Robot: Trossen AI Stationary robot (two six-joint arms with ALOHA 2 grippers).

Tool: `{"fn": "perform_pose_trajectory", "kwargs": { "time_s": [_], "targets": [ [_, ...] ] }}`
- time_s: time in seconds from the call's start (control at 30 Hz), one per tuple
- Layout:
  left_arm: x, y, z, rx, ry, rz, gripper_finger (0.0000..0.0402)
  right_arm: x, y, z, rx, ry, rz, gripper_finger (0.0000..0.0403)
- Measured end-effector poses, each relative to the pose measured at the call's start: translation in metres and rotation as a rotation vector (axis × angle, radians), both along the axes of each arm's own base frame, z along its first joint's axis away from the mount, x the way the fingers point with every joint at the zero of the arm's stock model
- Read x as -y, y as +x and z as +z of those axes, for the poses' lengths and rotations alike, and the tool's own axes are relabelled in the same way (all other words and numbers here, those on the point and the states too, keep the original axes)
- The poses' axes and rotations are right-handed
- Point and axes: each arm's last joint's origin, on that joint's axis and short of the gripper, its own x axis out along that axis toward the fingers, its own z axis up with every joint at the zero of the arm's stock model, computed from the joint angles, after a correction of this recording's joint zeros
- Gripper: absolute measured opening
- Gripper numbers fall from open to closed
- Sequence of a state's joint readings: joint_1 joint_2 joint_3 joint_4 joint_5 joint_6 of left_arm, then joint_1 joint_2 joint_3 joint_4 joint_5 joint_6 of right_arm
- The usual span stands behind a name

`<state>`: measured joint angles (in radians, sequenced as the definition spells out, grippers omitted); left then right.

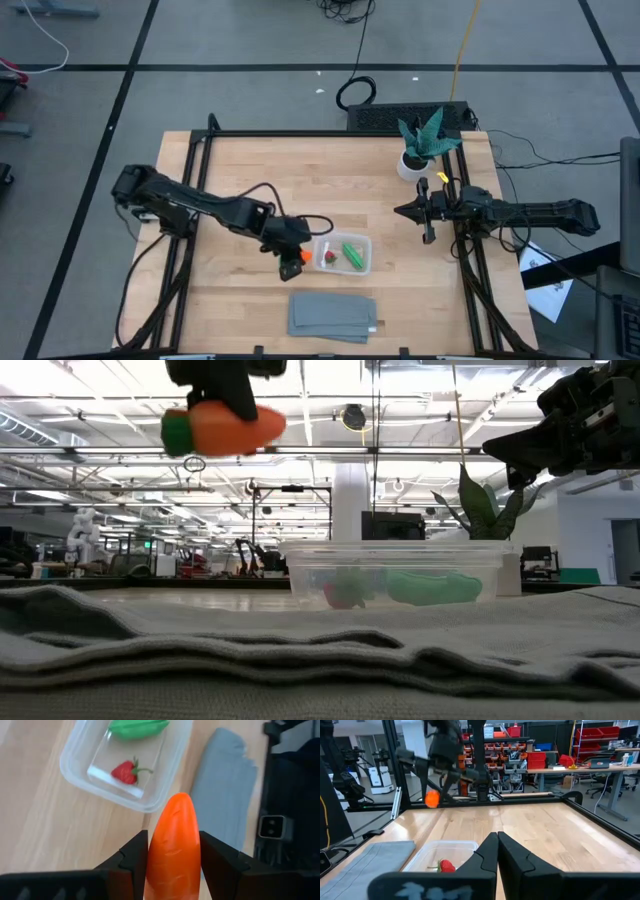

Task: Pick and placing Produce into tupperware
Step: Put the orange carrot into the transparent bin

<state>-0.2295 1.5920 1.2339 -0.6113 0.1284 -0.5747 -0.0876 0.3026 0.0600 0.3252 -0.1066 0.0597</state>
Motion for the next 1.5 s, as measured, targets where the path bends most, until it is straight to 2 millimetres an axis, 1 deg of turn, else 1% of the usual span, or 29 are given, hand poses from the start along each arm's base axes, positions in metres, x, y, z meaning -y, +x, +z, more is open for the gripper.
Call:
{"fn": "perform_pose_trajectory", "kwargs": {
  "time_s": [0.13, 0.33, 0.53, 0.8, 1.13, 1.3, 1.4, 1.5],
  "targets": [
    [-0.003, -0.007, 0.014, 0.064, 0.021, -0.045, 0.0149, 0.0, 0.0, 0.0, 0.0, 0.0, 0.0, 0.0],
    [-0.006, -0.013, 0.028, 0.14, 0.084, -0.101, 0.015, 0.0, 0.0, 0.0, 0.001, 0.0, 0.0, 0.0],
    [-0.007, -0.015, 0.032, 0.19, 0.161, -0.165, 0.015, 0.0, 0.0, 0.0, 0.003, 0.0, 0.0, 0.0],
    [-0.015, -0.012, 0.033, 0.209, 0.179, -0.149, 0.015, 0.0, 0.0, 0.0, 0.003, 0.0, 0.0, 0.0],
    [-0.017, -0.011, 0.033, 0.211, 0.188, -0.155, 0.015, 0.0, 0.0, 0.0, 0.003, 0.0, 0.0, 0.0],
    [-0.019, -0.01, 0.033, 0.227, 0.243, -0.193, 0.015, 0.0, 0.0, 0.0, 0.003, 0.0, 0.0, 0.0],
    [-0.026, -0.013, 0.039, 0.252, 0.276, -0.204, 0.015, 0.0, 0.0, 0.0, 0.003, 0.0, 0.0, 0.0],
    [-0.033, -0.019, 0.05, 0.306, 0.317, -0.221, 0.015, 0.0, 0.0, 0.0, 0.003, 0.0, 0.0, 0.0]
  ]
}}
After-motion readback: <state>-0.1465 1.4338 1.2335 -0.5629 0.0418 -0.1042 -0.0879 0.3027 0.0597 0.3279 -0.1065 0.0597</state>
